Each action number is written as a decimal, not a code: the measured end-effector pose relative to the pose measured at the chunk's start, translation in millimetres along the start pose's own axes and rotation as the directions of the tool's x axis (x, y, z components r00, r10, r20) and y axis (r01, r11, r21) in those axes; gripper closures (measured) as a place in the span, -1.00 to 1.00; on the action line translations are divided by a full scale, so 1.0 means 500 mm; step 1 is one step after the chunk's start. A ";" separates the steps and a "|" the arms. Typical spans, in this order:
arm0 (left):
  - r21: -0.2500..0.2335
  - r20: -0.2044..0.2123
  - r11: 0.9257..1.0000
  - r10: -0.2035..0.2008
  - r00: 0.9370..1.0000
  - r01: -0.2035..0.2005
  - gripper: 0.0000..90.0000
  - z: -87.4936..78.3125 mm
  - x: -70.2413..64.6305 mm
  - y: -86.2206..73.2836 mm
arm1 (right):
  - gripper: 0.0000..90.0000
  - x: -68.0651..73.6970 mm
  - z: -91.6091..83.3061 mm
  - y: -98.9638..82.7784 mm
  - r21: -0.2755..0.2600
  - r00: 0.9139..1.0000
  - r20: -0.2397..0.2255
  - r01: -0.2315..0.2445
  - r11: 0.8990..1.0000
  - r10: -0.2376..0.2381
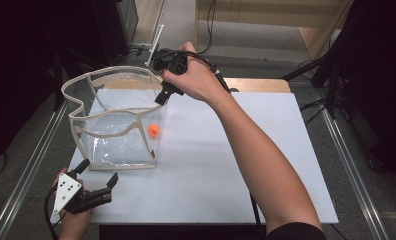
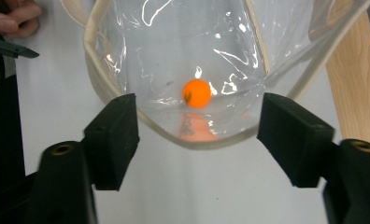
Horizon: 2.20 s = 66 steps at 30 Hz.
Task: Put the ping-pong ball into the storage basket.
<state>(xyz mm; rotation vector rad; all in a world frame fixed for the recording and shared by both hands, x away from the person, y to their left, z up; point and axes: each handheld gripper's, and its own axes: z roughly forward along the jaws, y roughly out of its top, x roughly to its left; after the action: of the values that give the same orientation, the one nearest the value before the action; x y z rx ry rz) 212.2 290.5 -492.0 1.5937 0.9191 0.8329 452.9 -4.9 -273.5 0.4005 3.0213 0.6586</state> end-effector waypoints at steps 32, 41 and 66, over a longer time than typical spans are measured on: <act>0.001 0.000 1.000 0.004 1.000 -0.004 -0.97 0.001 0.000 0.000 | -1.00 0.035 0.036 -0.151 -0.050 0.999 0.010 -0.049 0.998 0.049; 0.000 -0.001 1.000 0.000 1.000 0.000 -0.97 0.001 -0.001 0.000 | -1.00 0.044 0.046 -0.186 -0.054 0.999 0.015 -0.047 0.997 0.048; 0.004 -0.001 1.000 0.005 1.000 -0.005 -0.97 0.000 0.000 0.000 | -1.00 0.063 0.074 -0.293 -0.077 0.996 0.039 -0.075 0.994 0.078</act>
<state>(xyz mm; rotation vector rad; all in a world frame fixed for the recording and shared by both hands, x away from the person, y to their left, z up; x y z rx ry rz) 212.1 290.4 -492.3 1.5994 0.9185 0.8363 389.7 -110.7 -366.5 0.5220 2.9437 0.7563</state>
